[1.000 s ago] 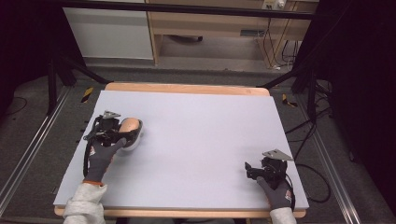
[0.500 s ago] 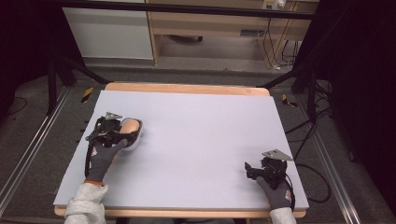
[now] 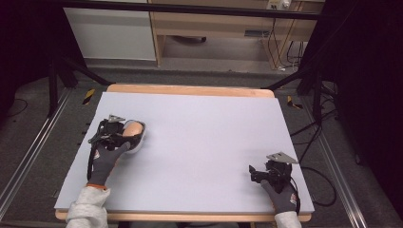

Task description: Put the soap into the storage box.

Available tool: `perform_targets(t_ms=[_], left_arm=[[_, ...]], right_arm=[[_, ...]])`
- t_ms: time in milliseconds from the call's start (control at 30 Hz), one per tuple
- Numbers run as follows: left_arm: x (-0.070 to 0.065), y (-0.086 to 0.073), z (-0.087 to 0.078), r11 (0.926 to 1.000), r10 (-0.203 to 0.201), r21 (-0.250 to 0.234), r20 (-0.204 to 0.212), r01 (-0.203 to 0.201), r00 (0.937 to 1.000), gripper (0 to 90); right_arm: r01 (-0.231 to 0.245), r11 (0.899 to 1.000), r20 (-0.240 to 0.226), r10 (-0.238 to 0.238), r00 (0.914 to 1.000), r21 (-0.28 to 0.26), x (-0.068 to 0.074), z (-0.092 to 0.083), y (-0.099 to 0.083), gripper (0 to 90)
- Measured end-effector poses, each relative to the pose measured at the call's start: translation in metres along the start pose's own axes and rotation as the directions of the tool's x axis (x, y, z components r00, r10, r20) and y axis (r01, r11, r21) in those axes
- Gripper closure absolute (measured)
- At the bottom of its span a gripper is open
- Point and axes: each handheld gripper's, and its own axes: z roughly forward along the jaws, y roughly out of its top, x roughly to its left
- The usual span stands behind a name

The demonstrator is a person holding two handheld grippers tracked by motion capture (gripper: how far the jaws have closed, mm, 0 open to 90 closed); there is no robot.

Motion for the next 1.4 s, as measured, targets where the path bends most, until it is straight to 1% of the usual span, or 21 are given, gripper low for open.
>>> perform_targets(t_ms=[233,333,600,700,867,1033,1133,1233,1300,1400], left_arm=[[-0.001,0.000,0.000,1.0000,-0.004,-0.003,-0.005,0.004,1.0000,30.3],[-0.003,0.000,0.000,1.0000,0.008,-0.003,-0.025,-0.009,0.9997,28.8],[-0.002,0.000,-0.001,1.0000,0.008,-0.004,-0.024,-0.008,0.9997,29.4],[-0.003,0.000,-0.004,0.9999,0.004,-0.017,-0.007,-0.004,1.0000,30.0],[-0.007,0.003,-0.009,0.9988,0.009,-0.048,0.002,-0.009,1.0000,30.2],[-0.015,0.005,-0.016,0.9961,0.023,-0.086,0.027,-0.020,0.9994,30.6],[-0.021,0.005,-0.021,0.9938,0.032,-0.108,0.053,-0.026,0.9981,30.8],[-0.028,0.003,-0.026,0.9914,0.047,-0.125,0.074,-0.038,0.9961,31.2],[-0.032,0.000,-0.028,0.9895,0.063,-0.134,0.077,-0.053,0.9950,31.4],[-0.036,-0.006,-0.031,0.9874,0.074,-0.147,0.093,-0.060,0.9929,31.5]], right_arm=[[0.000,1.000,0.001,0.000,1.0000,0.000,0.000,0.000,0.000,5.7],[0.001,1.000,0.000,-0.001,1.0000,0.000,0.000,0.000,0.000,5.7],[-0.001,1.000,-0.001,0.001,1.0000,0.001,0.000,0.000,0.000,5.7],[0.001,1.000,0.000,-0.001,1.0000,0.000,0.000,0.000,0.000,5.7],[0.005,1.000,0.001,-0.005,1.0000,-0.002,0.000,-0.001,0.000,5.7],[0.003,1.000,0.002,-0.003,1.0000,-0.003,0.000,-0.001,0.000,5.7],[-0.003,1.000,0.003,0.003,1.0000,-0.006,0.000,-0.001,0.000,5.7],[0.003,1.000,0.002,-0.003,1.0000,-0.010,-0.001,-0.001,0.000,5.7],[-0.001,1.000,0.003,0.001,1.0000,-0.010,-0.001,-0.002,0.000,5.7],[-0.001,1.000,0.006,0.001,1.0000,-0.009,-0.001,-0.002,-0.001,5.7]])
